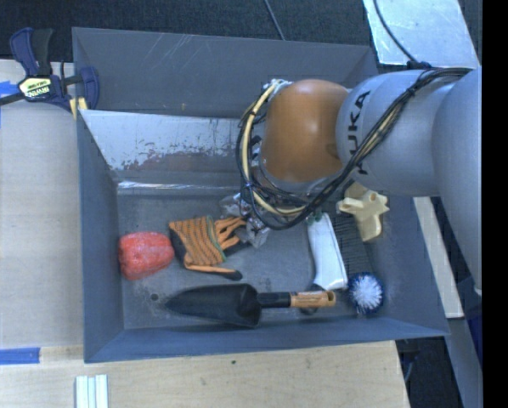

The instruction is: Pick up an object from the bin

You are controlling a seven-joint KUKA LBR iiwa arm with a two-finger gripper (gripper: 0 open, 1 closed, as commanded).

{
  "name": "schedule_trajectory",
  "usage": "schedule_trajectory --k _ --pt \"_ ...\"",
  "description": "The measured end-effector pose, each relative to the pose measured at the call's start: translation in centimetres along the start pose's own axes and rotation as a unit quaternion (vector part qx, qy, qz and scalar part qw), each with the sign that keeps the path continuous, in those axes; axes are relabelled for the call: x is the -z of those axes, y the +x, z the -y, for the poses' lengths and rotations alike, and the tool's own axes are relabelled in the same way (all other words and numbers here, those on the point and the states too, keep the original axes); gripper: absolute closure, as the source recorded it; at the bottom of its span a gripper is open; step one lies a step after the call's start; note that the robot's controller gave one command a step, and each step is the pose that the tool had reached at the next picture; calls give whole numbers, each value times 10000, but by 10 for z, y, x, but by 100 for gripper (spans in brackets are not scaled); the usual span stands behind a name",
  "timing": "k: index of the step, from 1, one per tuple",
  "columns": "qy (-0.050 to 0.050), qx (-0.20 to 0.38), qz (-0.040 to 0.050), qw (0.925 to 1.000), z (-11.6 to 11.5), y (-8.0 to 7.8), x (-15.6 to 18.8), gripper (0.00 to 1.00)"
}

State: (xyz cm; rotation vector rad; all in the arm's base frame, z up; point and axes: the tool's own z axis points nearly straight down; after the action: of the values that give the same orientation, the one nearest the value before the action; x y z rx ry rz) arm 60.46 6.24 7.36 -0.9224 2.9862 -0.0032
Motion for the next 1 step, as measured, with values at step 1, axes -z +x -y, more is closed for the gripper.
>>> schedule_trajectory --k 1 --pt "-1 -4 0 10000 0 0 0 100"
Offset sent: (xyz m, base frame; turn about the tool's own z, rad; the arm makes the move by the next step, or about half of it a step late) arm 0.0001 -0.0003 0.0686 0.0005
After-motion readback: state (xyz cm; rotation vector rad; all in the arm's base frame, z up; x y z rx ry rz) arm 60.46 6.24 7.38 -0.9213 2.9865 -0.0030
